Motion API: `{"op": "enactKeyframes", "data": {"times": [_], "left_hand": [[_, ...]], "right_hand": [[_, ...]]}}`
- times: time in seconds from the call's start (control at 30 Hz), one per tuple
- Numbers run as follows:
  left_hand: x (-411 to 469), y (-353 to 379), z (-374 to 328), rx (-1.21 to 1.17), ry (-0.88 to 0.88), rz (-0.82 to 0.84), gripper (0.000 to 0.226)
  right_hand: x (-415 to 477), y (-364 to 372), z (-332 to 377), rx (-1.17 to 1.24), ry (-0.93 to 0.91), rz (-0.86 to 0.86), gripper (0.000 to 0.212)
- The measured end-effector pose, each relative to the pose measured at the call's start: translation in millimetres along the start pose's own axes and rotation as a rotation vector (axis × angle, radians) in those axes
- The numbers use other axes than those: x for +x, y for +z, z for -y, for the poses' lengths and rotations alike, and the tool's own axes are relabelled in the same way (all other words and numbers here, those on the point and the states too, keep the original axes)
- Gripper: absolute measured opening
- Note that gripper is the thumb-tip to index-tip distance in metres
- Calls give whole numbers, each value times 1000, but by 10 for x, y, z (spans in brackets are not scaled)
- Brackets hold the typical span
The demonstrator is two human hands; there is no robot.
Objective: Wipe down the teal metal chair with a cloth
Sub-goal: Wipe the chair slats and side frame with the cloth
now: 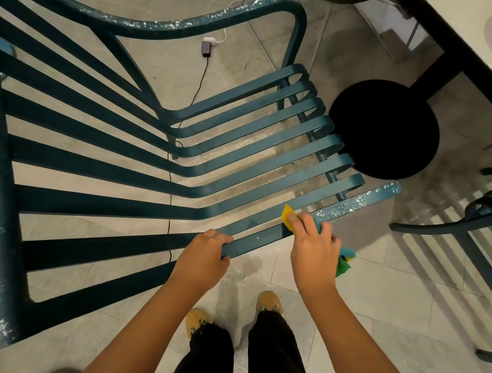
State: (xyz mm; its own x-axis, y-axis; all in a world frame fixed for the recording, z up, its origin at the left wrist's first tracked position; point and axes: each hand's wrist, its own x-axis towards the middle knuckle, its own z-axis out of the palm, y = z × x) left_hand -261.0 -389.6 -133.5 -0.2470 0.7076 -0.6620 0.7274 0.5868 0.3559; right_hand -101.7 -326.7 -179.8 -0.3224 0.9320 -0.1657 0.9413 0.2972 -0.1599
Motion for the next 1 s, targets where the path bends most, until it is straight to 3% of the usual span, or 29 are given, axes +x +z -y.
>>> {"op": "enactKeyframes", "data": {"times": [0.17, 0.33, 0.43, 0.57, 0.7, 0.87, 1.0], "left_hand": [[12, -4, 14, 12, -1, 5, 47], [26, 14, 4, 16, 4, 7, 48], [44, 27, -33, -17, 1, -15, 47], [57, 31, -42, -45, 2, -30, 44], [59, 31, -29, -30, -4, -18, 44], [47, 48, -12, -37, -18, -16, 46], [48, 61, -6, -47, -11, -20, 45]], "right_hand": [[-29, 43, 104, 128, 78, 0, 52], [-15, -27, 8, 243, 36, 41, 47], [-103, -80, 83, 315, -14, -39, 50], [-303, 40, 302, 131, -288, -34, 74], [-309, 30, 293, -107, -421, -18, 74], [-138, -48, -76, -272, -356, 85, 75], [-25, -98, -216, -198, -222, 38, 72]]}}
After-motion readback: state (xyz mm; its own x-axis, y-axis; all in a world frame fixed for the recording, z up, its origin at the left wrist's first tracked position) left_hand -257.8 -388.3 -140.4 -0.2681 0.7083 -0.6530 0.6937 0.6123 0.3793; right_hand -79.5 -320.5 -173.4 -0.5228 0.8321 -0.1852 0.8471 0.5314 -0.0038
